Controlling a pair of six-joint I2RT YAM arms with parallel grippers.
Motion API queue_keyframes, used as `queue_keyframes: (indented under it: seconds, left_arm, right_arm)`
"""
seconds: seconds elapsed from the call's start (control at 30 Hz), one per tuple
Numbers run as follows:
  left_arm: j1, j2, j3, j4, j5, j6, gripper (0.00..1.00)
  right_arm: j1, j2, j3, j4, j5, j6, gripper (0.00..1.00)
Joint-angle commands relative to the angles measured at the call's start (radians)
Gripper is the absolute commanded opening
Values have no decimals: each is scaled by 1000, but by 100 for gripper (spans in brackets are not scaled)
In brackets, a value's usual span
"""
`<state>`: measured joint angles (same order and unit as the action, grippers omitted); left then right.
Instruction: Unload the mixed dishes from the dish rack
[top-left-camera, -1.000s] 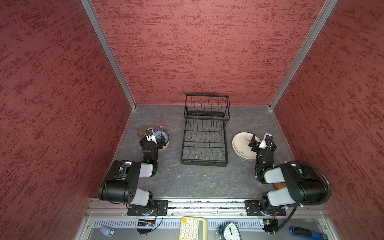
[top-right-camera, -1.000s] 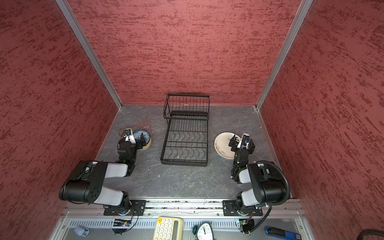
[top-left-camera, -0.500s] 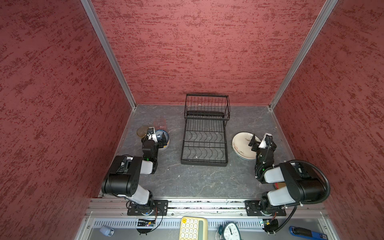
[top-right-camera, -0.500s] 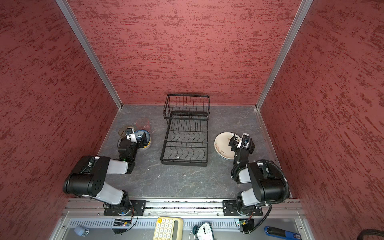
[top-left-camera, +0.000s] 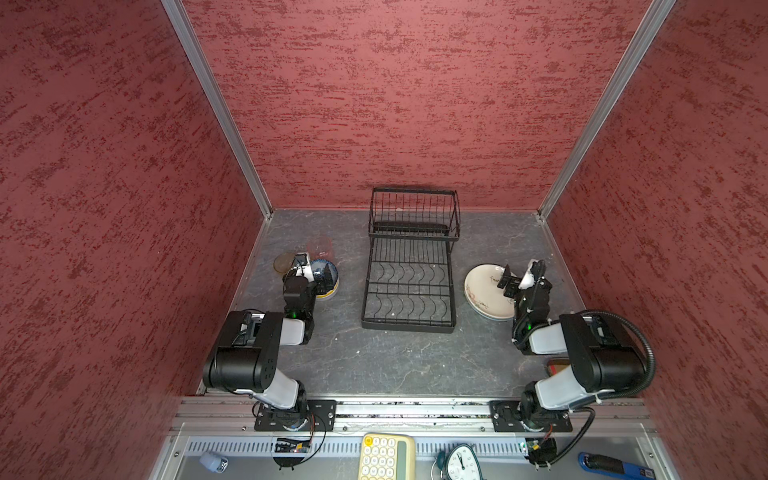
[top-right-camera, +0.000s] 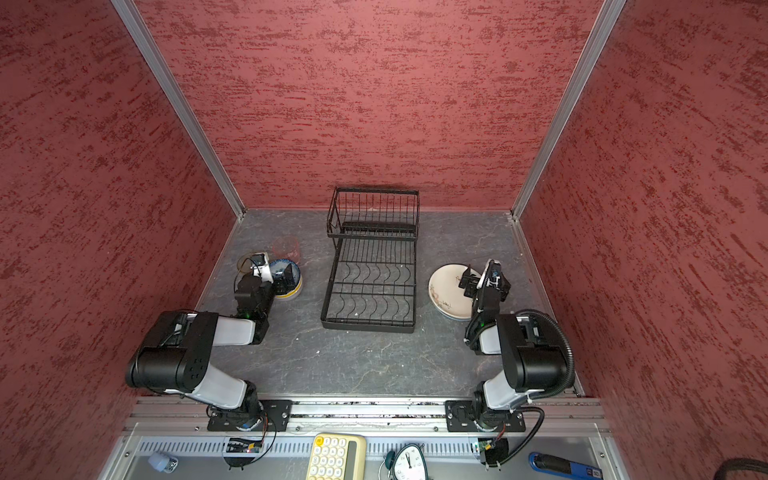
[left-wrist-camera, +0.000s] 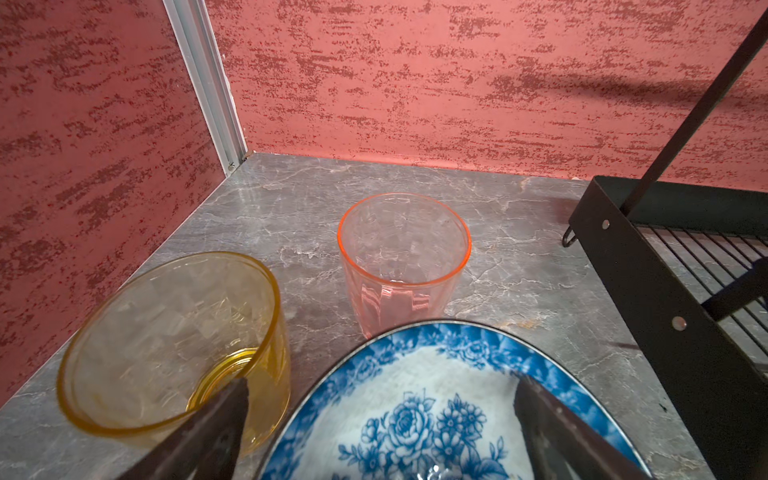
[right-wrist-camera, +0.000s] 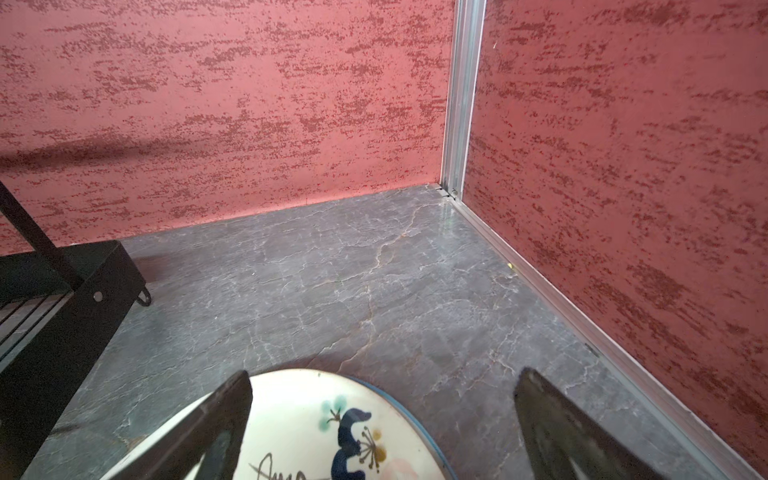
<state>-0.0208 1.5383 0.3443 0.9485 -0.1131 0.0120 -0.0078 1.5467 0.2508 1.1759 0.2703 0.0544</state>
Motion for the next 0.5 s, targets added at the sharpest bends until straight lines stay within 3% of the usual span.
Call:
queue_keyframes:
  seconds: [0.0, 0.17, 0.27, 0.47]
  left_arm:
    - [9, -1, 13, -7, 9, -6, 99]
    - [9, 0, 14, -8, 8, -7, 100]
    - [48, -5, 35, -58, 98, -22, 99]
    - [45, -3, 32, -48, 93, -21, 100]
  right_arm:
    - [-3, 0, 16, 6, -16, -1, 99]
    - [-4, -1, 15, 7, -15, -1, 99]
    - [-3, 0, 16, 7, -16, -1, 99]
    - [-3, -2, 12, 11, -15, -4, 99]
